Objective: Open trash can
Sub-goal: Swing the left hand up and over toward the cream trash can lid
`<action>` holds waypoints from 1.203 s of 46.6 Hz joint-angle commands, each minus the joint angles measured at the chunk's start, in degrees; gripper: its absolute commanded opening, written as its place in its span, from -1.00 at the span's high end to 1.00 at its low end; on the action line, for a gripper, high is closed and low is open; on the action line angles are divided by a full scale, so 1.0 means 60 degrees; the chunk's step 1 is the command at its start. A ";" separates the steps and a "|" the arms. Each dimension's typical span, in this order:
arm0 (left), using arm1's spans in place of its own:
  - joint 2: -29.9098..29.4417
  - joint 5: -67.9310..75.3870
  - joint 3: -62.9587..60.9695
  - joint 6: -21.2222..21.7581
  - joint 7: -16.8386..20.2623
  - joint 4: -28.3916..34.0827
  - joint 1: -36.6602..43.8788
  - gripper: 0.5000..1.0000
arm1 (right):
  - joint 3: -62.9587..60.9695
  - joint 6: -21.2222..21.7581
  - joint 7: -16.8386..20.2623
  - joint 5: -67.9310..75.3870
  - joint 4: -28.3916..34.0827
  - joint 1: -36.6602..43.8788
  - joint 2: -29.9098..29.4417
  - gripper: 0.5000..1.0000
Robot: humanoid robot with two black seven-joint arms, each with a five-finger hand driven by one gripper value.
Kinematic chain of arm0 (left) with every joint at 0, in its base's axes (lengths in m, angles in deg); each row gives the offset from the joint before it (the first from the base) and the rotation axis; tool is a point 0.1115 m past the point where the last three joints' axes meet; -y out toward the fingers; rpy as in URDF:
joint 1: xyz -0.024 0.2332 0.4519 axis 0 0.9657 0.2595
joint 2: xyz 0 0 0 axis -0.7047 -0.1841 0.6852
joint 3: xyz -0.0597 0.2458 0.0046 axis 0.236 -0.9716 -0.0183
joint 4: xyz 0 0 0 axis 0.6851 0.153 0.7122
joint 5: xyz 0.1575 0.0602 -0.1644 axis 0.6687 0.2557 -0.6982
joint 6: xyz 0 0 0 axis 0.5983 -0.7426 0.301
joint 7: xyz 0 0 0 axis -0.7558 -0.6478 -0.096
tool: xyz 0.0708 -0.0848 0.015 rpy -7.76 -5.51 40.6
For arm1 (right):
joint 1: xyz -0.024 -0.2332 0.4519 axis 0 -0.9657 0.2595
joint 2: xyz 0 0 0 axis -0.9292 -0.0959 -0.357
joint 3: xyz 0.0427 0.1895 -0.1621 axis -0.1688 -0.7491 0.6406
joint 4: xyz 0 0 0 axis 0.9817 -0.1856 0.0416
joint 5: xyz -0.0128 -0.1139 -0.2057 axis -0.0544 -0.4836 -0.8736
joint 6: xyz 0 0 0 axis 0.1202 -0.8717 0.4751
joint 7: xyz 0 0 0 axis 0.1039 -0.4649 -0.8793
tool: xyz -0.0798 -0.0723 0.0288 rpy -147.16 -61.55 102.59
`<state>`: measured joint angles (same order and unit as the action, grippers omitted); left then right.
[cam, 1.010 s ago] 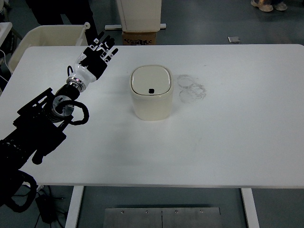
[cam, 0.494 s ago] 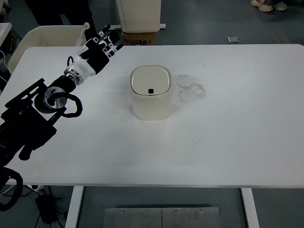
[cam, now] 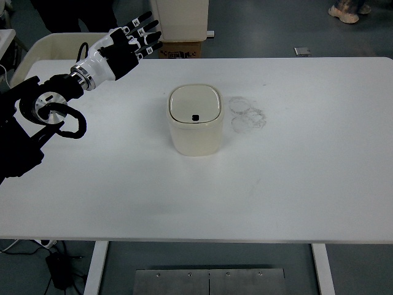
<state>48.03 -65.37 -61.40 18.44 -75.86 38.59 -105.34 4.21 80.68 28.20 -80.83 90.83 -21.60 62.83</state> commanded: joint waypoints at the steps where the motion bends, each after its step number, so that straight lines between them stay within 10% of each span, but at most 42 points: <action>1: -0.0213 0.0001 -0.0489 0.0000 0.0001 -0.0116 -0.0287 -1.00 | 0.0000 0.0000 0.0004 -0.0001 0.0001 -0.0001 0.0000 -0.97; 56: -0.2015 0.2226 -0.5163 -0.0483 -0.0204 -0.2665 -0.4272 -1.00 | 0.0000 0.0000 -0.0010 -0.0001 0.0001 -0.0001 0.0000 -0.97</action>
<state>35.92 -53.73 -92.36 15.87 -77.08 22.78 -130.63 4.21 80.68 28.20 -80.85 90.84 -21.60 62.83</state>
